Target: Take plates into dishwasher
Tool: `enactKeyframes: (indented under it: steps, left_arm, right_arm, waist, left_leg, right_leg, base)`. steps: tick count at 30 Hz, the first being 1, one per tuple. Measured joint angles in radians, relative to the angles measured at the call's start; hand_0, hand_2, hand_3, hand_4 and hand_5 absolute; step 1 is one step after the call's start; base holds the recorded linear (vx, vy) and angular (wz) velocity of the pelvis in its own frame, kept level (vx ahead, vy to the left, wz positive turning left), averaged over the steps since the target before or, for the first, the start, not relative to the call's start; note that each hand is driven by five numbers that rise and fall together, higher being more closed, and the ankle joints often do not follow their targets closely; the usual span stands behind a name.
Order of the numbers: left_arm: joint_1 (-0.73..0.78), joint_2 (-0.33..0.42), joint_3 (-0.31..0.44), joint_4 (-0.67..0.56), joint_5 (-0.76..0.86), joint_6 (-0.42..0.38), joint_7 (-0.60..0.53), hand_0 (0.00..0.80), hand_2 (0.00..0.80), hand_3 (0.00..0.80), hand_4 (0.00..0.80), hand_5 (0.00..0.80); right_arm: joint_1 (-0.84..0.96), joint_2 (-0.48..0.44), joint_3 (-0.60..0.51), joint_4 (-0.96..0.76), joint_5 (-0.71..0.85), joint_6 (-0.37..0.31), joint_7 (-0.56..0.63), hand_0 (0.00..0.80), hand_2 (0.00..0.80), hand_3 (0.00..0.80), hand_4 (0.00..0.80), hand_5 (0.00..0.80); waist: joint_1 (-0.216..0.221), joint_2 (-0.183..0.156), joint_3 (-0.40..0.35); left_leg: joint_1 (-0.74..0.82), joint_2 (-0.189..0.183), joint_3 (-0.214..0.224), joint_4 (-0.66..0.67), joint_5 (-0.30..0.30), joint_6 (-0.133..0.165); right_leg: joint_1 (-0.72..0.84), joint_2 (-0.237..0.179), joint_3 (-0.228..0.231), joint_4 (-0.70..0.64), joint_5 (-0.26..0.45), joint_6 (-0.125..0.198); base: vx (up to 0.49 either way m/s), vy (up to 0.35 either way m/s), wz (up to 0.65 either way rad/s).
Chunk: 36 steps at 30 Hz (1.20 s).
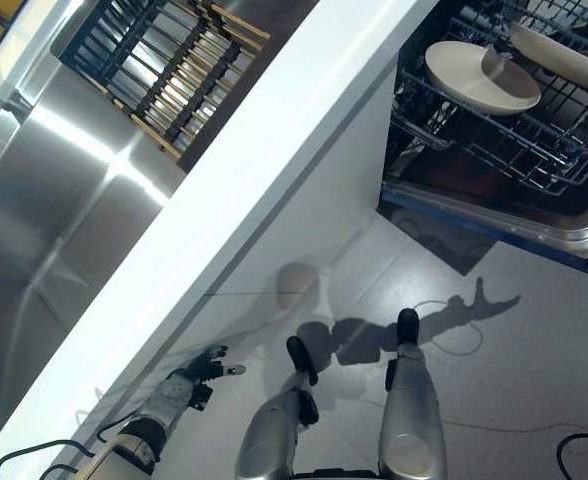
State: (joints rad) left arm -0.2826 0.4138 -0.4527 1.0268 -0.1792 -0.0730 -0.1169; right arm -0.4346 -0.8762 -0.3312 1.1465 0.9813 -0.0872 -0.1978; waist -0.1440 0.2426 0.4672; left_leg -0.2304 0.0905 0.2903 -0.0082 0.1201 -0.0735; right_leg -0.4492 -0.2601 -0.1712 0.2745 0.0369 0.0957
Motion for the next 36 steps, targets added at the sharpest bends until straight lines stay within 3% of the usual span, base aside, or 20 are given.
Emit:
enactKeyframes:
  steps: [12, 22, 36]
  left_arm:
    - [-0.004, 0.009, 0.000, -0.062, 0.000, 0.002, -0.004, 0.000, 0.000, 0.000, 0.000, 0.000]
    - [-0.004, 0.010, -0.002, -0.063, 0.000, 0.004, -0.008, 0.000, 0.000, 0.000, 0.000, 0.000]
    - [0.004, 0.007, -0.003, -0.064, 0.000, 0.019, -0.012, 0.000, 0.000, 0.000, 0.000, 0.000]
  right_arm:
    - [-0.185, -0.007, 0.194, -0.031, -0.175, 0.059, 0.152, 0.000, 0.000, 0.000, 0.000, 0.000]
    - [-0.238, -0.045, 0.270, -0.033, -0.220, 0.110, 0.151, 0.000, 0.000, 0.000, 0.000, 0.000]
    - [-0.257, -0.047, 0.383, -0.079, -0.298, 0.111, 0.199, 0.000, 0.000, 0.000, 0.000, 0.000]
  waist:
    - [0.036, 0.000, 0.000]
    - [0.043, 0.000, 0.000]
    - [0.034, 0.004, -0.002]
  left_leg:
    - [-0.031, 0.031, 0.011, 0.033, -0.003, -0.005]
    - [-0.044, 0.039, 0.011, 0.036, 0.002, -0.013]
    - [-0.023, 0.059, -0.001, 0.054, -0.007, -0.022]
  right_leg:
    - [-0.072, 0.023, 0.018, 0.080, -0.037, -0.034]
    - [-0.086, 0.032, 0.016, 0.078, -0.035, -0.039]
    - [-0.089, 0.028, -0.018, 0.121, -0.049, -0.065]
  base:
    - [-0.012, -0.062, -0.05]
    - [-0.001, 0.005, -0.03]
    - [0.024, 0.002, -0.06]
